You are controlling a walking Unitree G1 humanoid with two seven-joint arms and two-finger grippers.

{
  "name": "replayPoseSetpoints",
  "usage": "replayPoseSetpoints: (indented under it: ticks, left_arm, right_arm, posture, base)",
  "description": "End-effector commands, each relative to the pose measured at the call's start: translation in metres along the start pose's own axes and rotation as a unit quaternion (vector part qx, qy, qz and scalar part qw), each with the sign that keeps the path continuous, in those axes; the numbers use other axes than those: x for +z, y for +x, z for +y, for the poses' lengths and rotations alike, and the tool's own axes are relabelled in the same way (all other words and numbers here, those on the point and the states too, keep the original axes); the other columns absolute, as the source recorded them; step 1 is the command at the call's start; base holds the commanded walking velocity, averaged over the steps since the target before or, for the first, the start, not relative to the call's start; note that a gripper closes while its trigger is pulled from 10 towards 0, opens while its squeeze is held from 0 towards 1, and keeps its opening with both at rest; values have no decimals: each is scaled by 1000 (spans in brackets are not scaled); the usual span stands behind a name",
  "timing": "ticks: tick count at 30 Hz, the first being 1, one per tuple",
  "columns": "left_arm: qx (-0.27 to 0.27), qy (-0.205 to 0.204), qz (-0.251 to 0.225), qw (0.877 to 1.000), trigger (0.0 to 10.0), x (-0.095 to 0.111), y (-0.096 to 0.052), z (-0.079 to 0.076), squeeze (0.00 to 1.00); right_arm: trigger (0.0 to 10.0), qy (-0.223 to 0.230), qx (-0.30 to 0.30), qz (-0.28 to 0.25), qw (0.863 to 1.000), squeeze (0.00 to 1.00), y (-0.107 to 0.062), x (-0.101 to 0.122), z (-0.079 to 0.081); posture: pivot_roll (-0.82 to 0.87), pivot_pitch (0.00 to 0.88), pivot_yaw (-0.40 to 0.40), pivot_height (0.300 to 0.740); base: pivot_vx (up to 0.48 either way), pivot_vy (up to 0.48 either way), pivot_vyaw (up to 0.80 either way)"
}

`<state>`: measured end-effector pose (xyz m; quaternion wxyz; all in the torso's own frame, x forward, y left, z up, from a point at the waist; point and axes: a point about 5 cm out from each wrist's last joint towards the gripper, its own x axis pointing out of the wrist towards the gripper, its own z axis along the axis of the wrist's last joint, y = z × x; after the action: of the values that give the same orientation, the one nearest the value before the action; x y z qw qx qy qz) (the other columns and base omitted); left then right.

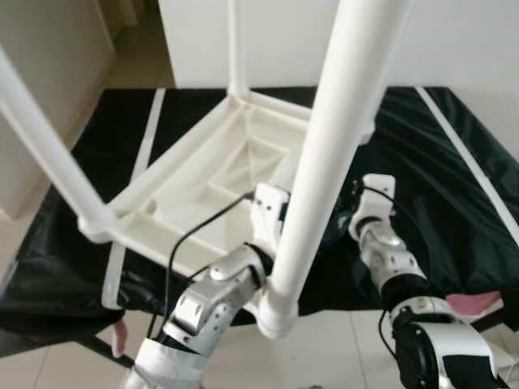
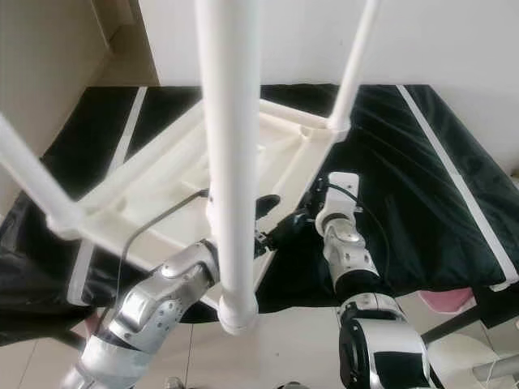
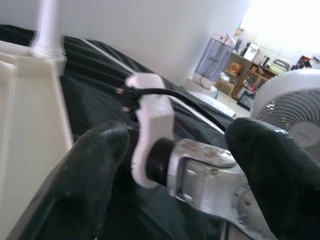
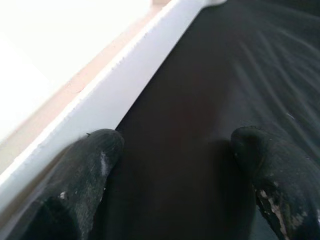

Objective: Building children table

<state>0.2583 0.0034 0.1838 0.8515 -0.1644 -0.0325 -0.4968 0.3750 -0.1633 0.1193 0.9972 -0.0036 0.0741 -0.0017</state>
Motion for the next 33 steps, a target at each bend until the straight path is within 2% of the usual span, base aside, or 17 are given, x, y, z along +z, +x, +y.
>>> replayPoseSetpoints:
  ticks: [1, 4, 6, 8, 9, 12, 13, 16, 19, 21, 22, 24, 26, 27, 28, 31, 33]
  left_arm:
    - [-148, 2, 10, 989, 10000, -2, 1, -23, 0]
    - [-137, 15, 18, 990, 10000, -1, -1, -18, 0]
    - [-137, 15, 18, 990, 10000, -1, -1, -18, 0]
    - [-119, 30, 25, 992, 10000, -1, -4, -10, 0]
    - [-119, 30, 25, 992, 10000, -1, -4, -10, 0]
    - [-90, 55, 35, 994, 10000, 3, -15, 5, 0]
    - [-90, 55, 35, 994, 10000, 3, -15, 5, 0]
    - [-62, 89, 68, 992, 10000, 8, -42, 28, 0]
    - [-58, 97, 78, 991, 10000, 9, -49, 33, 0]
    - [-52, 104, 103, 988, 10000, 10, -65, 41, 0]
    - [-52, 104, 103, 988, 10000, 10, -65, 41, 0]
    - [-53, 118, 153, 980, 10000, 6, -92, 50, 0]
    - [-53, 118, 153, 980, 10000, 6, -92, 50, 0]
    - [-56, 127, 181, 974, 10000, 6, -107, 54, 0]
    - [-61, 129, 196, 970, 10000, 6, -113, 54, 0]
    - [-64, 131, 206, 968, 10000, 6, -117, 55, 0]
    - [-76, 136, 237, 959, 10000, 5, -127, 55, 0]
  right_arm:
    - [10000, -28, 39, -11, 999, 0, 1, 2, 12]
    - [10000, -36, -2, -16, 999, 0, 1, 2, 0]
    - [10000, -36, -2, -16, 999, 0, 1, 2, 0]
    - [10000, -25, -46, -27, 998, 0, 0, 5, -16]
    - [10000, -25, -46, -27, 998, 0, 0, 5, -16]
    - [10000, -15, -87, -51, 995, 0, -4, 7, -35]
    - [10000, -15, -87, -51, 995, 0, -4, 7, -35]
    - [10000, -6, -96, -91, 991, 0, -16, 6, -52]
    - [10000, -6, -93, -100, 991, 0, -19, 5, -54]
    - [10000, -11, -81, -113, 990, 0, -27, 3, -57]
    - [10000, -11, -81, -113, 990, 0, -27, 3, -57]
    - [10000, -16, -69, -115, 991, 0, -40, -6, -63]
    - [10000, -16, -69, -115, 991, 0, -40, -6, -63]
    - [10000, -17, -59, -120, 991, 0, -46, -8, -63]
    - [10000, -16, -50, -124, 991, 0, -48, -7, -62]
    - [10000, -16, -44, -128, 991, 0, -50, -6, -61]
    - [10000, -17, -32, -133, 990, 0, -53, -4, -60]
  posture:
    - [-9, 60, -7, 740]
    - [-6, 66, -10, 740]
    - [-6, 66, -10, 740]
    - [-4, 72, -11, 740]
    - [-4, 72, -11, 740]
    - [-2, 80, -14, 740]
    - [-2, 80, -14, 740]
    - [-7, 90, -11, 740]
    - [-7, 90, -11, 740]
    - [-12, 97, -8, 740]
    - [-12, 97, -8, 740]
    - [-14, 100, -6, 740]
    - [-14, 100, -6, 740]
    - [-13, 102, -3, 740]
    - [-16, 102, -1, 740]
    - [-16, 103, -1, 740]
    - [-20, 103, 1, 740]
  base:
    - [0, 0, 0]
    - [0, 0, 0]
    - [0, 0, 0]
    - [0, 0, 0]
    - [0, 0, 0]
    - [0, 0, 0]
    - [0, 0, 0]
    - [0, 0, 0]
    - [0, 0, 0]
    - [0, 0, 0]
    - [0, 0, 0]
    - [0, 0, 0]
    - [0, 0, 0]
    - [0, 0, 0]
    - [0, 0, 0]
    - [0, 0, 0]
    - [0, 0, 0]
